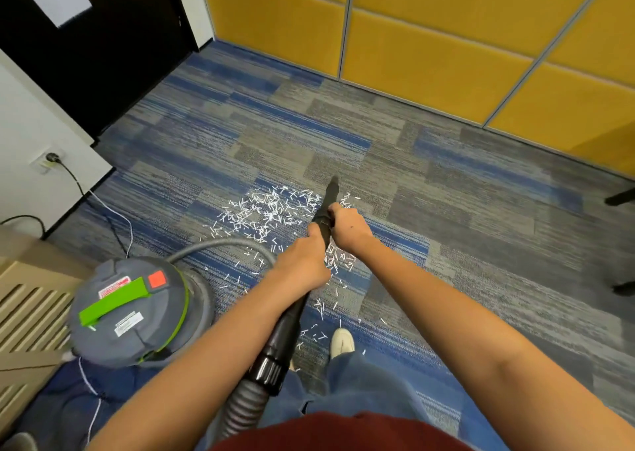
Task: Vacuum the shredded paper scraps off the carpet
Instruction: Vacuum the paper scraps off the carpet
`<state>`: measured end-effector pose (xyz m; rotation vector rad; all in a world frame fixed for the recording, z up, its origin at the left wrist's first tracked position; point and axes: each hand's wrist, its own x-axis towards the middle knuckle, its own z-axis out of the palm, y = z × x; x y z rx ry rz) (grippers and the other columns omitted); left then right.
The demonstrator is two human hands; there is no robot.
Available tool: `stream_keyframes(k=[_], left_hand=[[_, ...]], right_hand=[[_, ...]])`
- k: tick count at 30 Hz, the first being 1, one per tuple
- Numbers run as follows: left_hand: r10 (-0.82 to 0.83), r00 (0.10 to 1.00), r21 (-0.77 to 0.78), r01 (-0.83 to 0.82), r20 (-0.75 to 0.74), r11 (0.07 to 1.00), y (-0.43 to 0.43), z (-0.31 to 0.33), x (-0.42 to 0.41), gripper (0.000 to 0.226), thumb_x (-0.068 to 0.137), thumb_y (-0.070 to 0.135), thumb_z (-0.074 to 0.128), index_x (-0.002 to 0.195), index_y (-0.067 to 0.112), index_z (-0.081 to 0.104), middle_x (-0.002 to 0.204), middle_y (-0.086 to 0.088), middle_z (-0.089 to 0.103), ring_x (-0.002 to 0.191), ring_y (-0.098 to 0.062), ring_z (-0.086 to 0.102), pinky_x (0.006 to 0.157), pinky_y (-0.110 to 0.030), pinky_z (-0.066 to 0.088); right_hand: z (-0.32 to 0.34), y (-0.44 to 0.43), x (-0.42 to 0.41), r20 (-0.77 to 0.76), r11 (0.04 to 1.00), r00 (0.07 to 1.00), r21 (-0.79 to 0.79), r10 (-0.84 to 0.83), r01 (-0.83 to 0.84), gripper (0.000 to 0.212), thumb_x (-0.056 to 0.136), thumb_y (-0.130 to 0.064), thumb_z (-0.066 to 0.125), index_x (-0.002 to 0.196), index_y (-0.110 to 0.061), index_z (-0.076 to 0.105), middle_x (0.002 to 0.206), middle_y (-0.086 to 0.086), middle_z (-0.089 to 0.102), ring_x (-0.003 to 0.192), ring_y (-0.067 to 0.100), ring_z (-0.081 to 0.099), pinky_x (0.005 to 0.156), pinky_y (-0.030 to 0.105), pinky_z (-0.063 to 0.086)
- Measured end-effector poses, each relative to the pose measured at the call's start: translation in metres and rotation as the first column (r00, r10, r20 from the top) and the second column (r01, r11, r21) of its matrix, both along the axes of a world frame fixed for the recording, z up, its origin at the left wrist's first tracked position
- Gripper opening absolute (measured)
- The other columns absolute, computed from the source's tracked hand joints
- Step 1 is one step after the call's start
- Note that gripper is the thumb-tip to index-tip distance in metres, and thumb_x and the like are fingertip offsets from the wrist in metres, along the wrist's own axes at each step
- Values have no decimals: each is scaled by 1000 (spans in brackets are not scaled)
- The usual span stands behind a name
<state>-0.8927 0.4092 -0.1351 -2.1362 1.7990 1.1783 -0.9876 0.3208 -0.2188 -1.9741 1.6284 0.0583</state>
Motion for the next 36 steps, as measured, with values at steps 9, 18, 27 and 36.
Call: stream_keyframes(k=[9,18,27,36], left_hand=[[159,987,-30,-159,7,987,-44,-40,-56,88,91,15,56,149,8,-10,131,-14,51,116,-31,53,87,-40,43],[326,923,6,-332,-207,943,-54,-59,-109,102,91,20,58,141,6,-30,131,-13,52,113,-30,55,90,-38,46],[285,842,-58,-348,-459,936,-91,-55,-117,59,97,37,41,146,12,19,128,-11,55,116,-29,54,93,-35,44],[-27,1000,-174,29,11,984,-108,-86,-114,76,86,3,58,149,17,19,143,-11,36,125,-25,42,97,-40,47]], right_hand=[[23,-45,-16,-113,997,991,34,68,-65,38,101,-34,38,110,-2,56,104,17,62,79,27,56,65,32,45],[9,-52,-57,30,807,983,576,-181,131,68,88,-26,66,136,-1,25,117,18,54,91,29,55,75,38,49],[48,-85,-72,-426,970,873,155,238,-188,29,97,-15,44,122,-4,53,120,9,61,110,28,60,89,36,49],[29,-68,-132,-524,935,797,-3,300,-354,32,91,-2,52,123,-3,50,110,9,64,98,25,64,66,30,45]])
